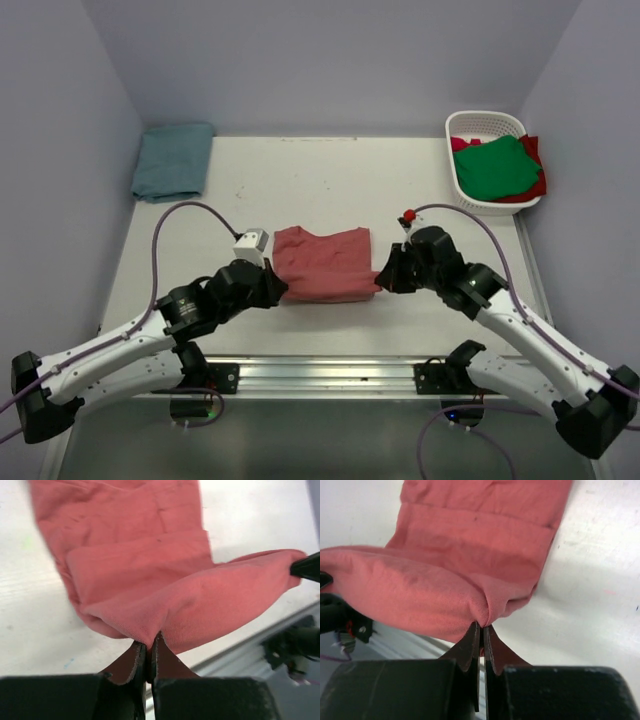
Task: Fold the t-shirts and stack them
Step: Fold the long partially folded tshirt into a neat square
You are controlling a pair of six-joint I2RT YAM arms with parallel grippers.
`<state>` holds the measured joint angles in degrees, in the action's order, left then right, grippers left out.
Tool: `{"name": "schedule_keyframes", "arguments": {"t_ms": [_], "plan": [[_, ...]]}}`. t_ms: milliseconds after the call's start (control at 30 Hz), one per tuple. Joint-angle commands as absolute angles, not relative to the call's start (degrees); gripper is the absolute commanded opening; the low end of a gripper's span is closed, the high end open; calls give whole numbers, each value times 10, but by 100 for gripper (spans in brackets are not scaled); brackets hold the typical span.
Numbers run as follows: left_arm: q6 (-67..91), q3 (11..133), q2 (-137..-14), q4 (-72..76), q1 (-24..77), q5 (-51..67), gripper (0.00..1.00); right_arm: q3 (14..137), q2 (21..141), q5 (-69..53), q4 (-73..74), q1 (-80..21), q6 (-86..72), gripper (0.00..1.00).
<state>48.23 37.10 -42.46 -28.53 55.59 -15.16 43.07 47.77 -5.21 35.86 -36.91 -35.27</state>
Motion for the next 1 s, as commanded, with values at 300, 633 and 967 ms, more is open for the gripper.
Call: {"name": "schedule_keyframes", "arguments": {"t_ms": [300, 633, 967], "plan": [[319, 392, -547, -68, 412, -258, 0, 641, 786, 70, 192, -340, -260, 0], [253, 457, -763, 121, 271, -117, 0, 790, 979, 105, 190, -289, -255, 0], [235, 675, -1081, 179, 174, 48, 0, 1038, 1242, 142, 235, -265, -284, 0]]}}
